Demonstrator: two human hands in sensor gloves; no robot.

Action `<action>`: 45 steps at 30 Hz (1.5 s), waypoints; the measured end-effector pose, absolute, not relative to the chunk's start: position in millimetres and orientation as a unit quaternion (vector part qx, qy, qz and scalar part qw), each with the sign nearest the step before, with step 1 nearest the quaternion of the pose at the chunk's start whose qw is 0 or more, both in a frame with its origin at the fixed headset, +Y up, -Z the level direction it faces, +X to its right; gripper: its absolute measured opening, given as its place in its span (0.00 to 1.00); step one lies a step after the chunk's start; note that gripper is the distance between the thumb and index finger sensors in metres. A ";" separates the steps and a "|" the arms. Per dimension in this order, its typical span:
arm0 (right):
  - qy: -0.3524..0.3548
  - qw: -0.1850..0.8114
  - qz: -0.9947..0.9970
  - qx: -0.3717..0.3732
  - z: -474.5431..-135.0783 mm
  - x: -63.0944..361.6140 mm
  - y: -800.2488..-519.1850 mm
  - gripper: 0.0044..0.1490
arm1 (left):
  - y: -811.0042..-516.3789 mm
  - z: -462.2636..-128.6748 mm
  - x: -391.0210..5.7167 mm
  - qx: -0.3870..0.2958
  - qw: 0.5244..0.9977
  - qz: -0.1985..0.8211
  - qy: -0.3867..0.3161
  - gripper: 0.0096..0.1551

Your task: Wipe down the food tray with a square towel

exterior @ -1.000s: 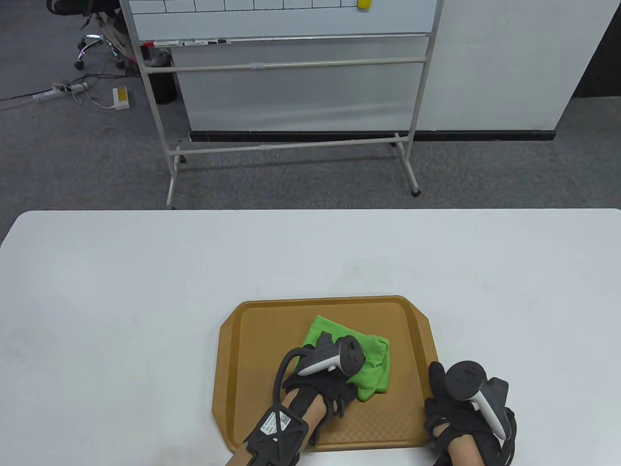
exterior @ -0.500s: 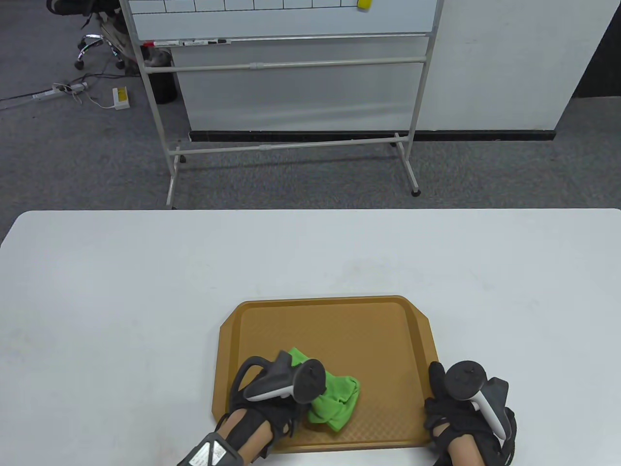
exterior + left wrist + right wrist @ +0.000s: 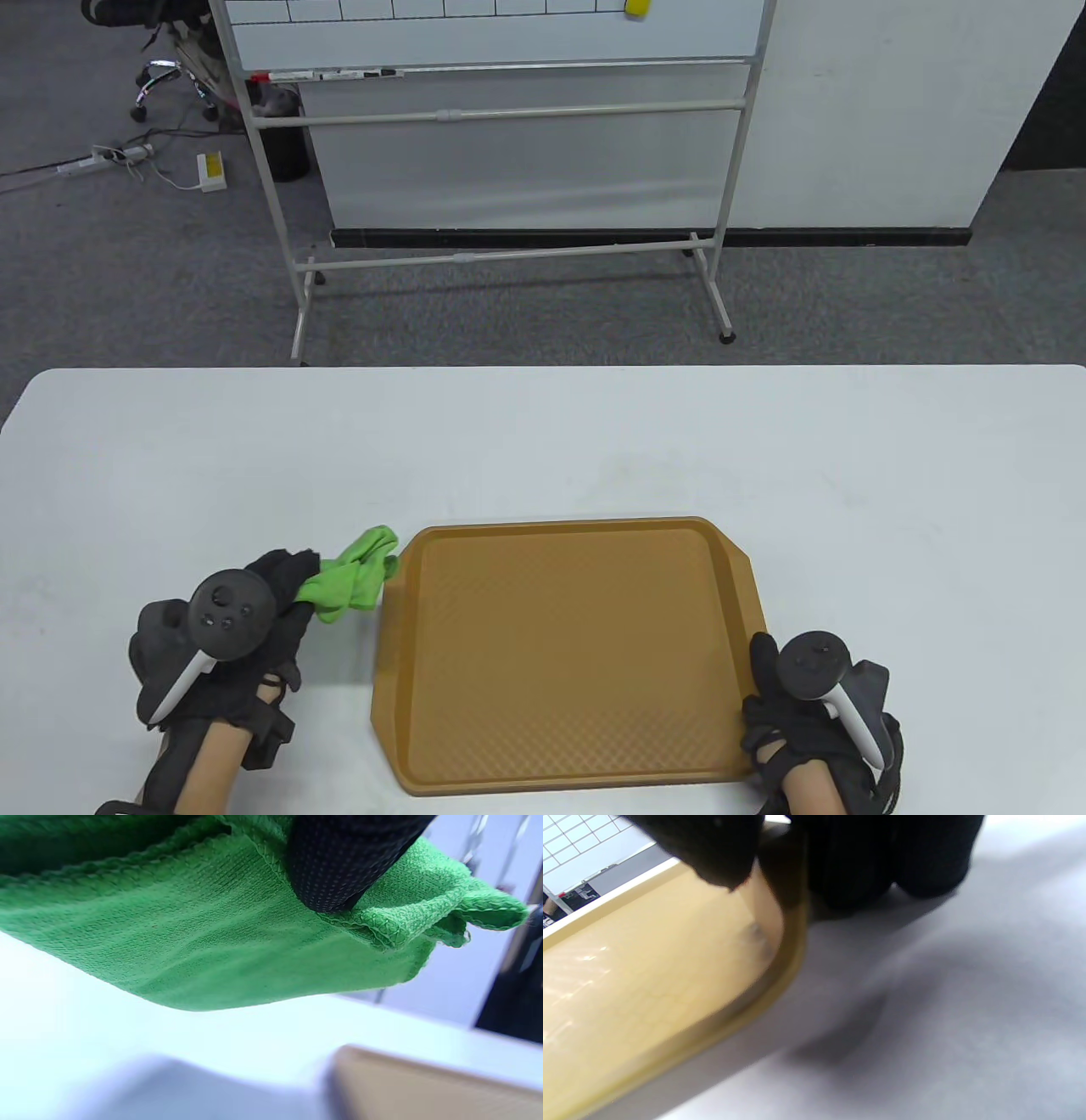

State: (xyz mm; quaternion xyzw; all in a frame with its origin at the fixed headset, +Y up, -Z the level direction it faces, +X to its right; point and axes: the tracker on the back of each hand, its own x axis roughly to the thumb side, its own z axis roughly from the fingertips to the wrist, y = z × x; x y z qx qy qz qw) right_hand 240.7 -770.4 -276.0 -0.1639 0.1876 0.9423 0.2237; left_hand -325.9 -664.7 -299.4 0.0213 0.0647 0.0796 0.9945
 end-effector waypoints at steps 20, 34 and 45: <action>0.191 0.245 0.937 -0.162 -275.6 243.8 -771.5 0.46 | -733.1 -298.4 -367.9 -0.170 0.942 0.287 0.036 0.48; 0.073 0.281 0.957 0.004 -277.9 173.3 -697.6 0.48 | -689.8 -270.5 -257.5 0.008 0.924 0.301 -0.234 0.45; -0.009 0.222 0.951 0.217 -275.6 76.2 -727.7 0.45 | -720.5 -267.7 -212.9 -0.027 0.933 0.187 -0.306 0.46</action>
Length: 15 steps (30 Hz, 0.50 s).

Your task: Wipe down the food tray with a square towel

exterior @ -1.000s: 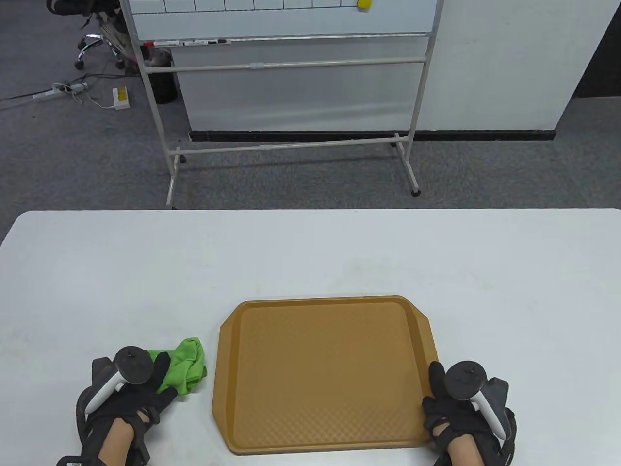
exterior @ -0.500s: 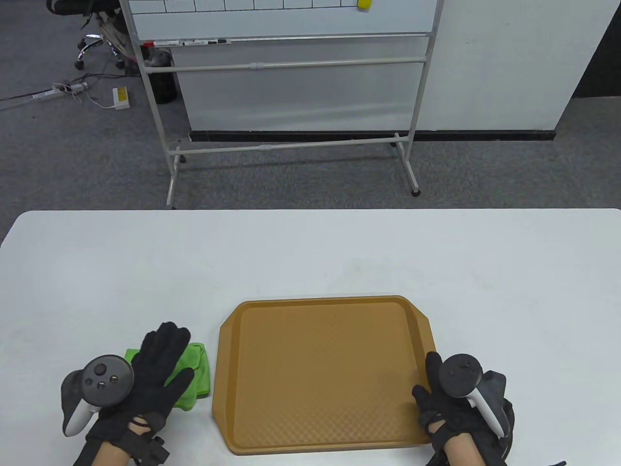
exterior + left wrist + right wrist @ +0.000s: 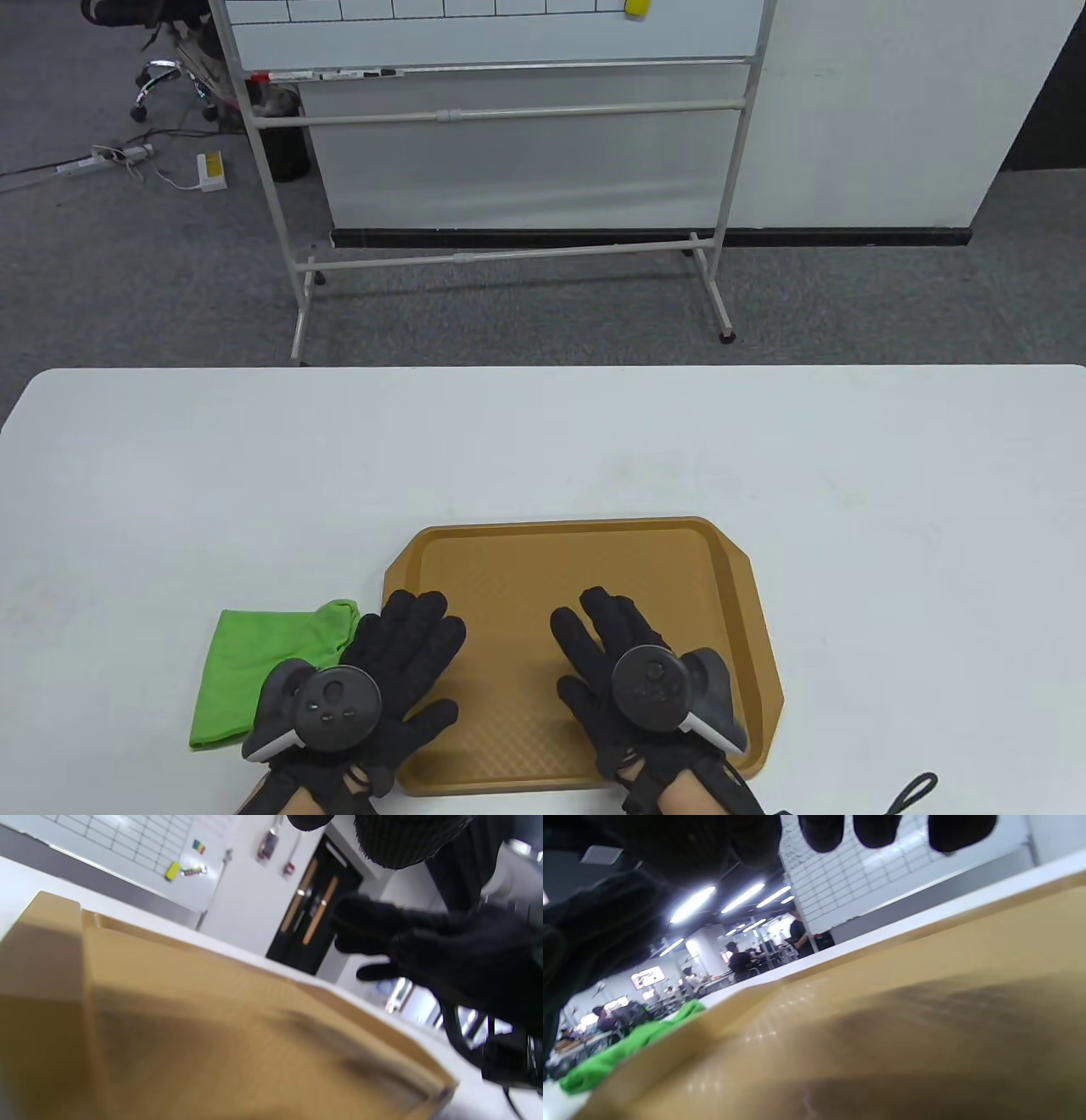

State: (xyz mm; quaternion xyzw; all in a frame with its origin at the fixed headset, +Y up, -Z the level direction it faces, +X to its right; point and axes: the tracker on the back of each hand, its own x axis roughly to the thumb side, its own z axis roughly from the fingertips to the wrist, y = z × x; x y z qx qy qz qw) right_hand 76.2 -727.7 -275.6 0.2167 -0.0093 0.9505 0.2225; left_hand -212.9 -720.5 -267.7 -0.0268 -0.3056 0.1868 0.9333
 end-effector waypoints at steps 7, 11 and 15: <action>-0.010 0.250 0.943 0.219 -265.5 78.1 -734.9 0.43 | -727.4 -266.6 -219.4 -0.060 0.935 0.173 -0.305 0.45; -0.012 0.230 0.951 0.204 -268.1 81.2 -736.3 0.43 | -725.1 -266.5 -224.1 -0.055 0.933 0.191 -0.301 0.45; 0.002 0.244 0.950 0.196 -269.7 80.9 -739.6 0.43 | -725.6 -266.3 -225.8 -0.058 0.933 0.182 -0.305 0.45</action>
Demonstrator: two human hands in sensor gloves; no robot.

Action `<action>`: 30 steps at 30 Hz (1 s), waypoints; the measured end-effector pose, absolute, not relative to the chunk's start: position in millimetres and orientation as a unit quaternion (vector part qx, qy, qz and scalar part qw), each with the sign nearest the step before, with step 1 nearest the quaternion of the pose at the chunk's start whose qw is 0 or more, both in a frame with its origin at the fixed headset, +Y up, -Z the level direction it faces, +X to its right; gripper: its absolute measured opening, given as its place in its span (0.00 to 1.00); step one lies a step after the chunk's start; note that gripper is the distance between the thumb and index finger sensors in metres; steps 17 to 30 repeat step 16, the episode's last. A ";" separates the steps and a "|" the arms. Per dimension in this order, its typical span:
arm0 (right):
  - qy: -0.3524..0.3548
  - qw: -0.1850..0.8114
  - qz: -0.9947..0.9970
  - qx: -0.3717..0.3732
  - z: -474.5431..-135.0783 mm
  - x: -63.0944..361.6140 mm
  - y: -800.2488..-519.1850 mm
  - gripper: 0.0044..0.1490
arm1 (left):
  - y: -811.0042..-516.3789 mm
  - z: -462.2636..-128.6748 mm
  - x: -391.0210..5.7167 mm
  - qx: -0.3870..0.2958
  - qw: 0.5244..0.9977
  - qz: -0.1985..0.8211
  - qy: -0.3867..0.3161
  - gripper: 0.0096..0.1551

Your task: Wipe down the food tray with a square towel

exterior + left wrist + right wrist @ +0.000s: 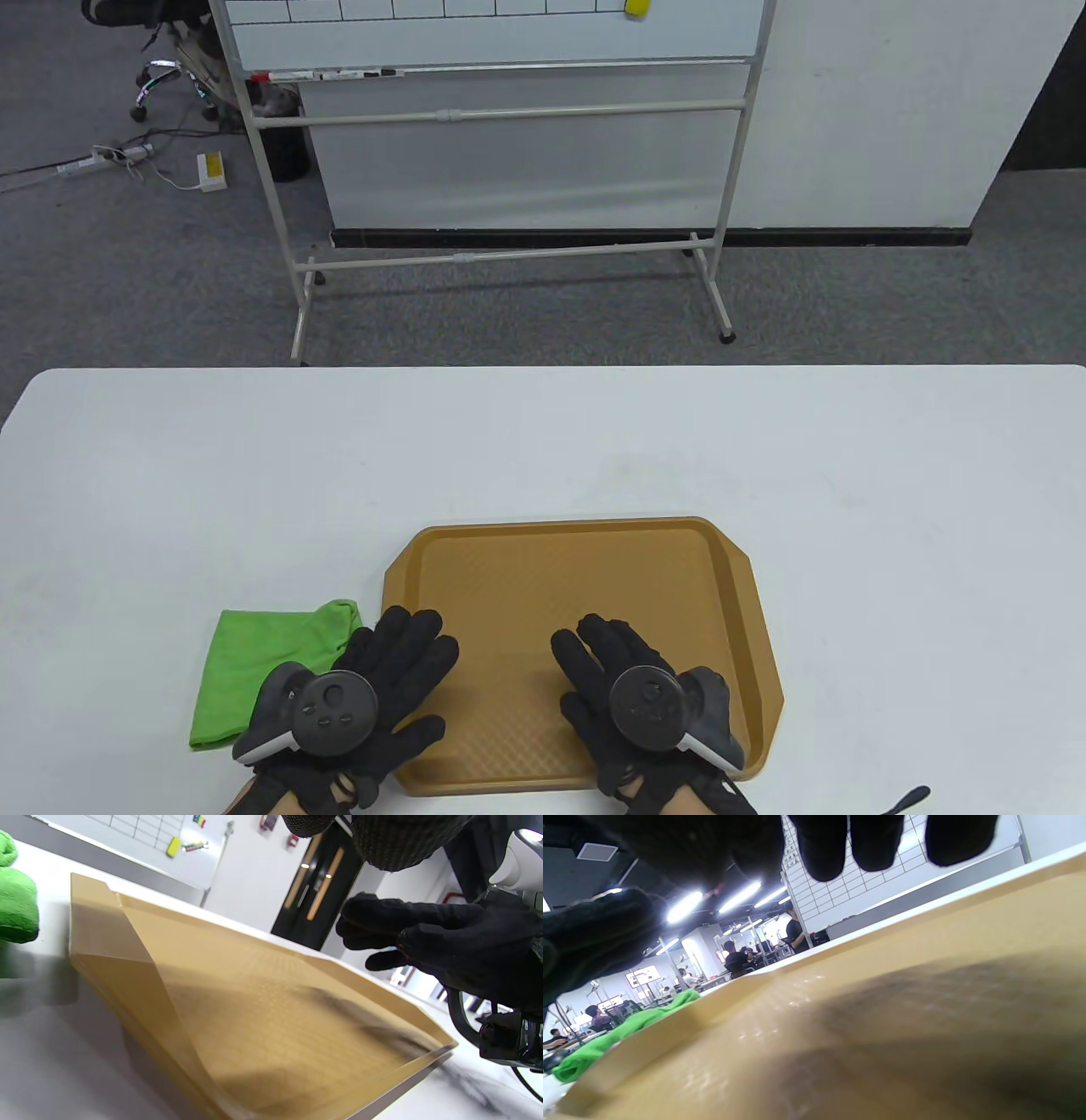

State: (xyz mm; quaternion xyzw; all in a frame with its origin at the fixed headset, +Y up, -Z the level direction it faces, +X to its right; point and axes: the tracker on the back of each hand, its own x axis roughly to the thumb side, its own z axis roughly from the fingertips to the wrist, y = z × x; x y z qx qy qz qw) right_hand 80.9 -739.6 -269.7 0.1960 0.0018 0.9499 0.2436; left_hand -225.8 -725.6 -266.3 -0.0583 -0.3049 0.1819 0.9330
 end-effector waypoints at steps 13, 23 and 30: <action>0.022 0.268 0.941 0.205 -271.6 79.1 -740.9 0.42 | -728.3 -272.3 -232.9 -0.070 0.929 0.203 -0.301 0.45; 0.020 0.272 0.941 0.200 -271.5 81.6 -740.4 0.42 | -728.1 -271.8 -232.5 -0.069 0.929 0.201 -0.302 0.44; 0.020 0.272 0.941 0.200 -271.5 81.6 -740.4 0.42 | -728.1 -271.8 -232.5 -0.069 0.929 0.201 -0.302 0.44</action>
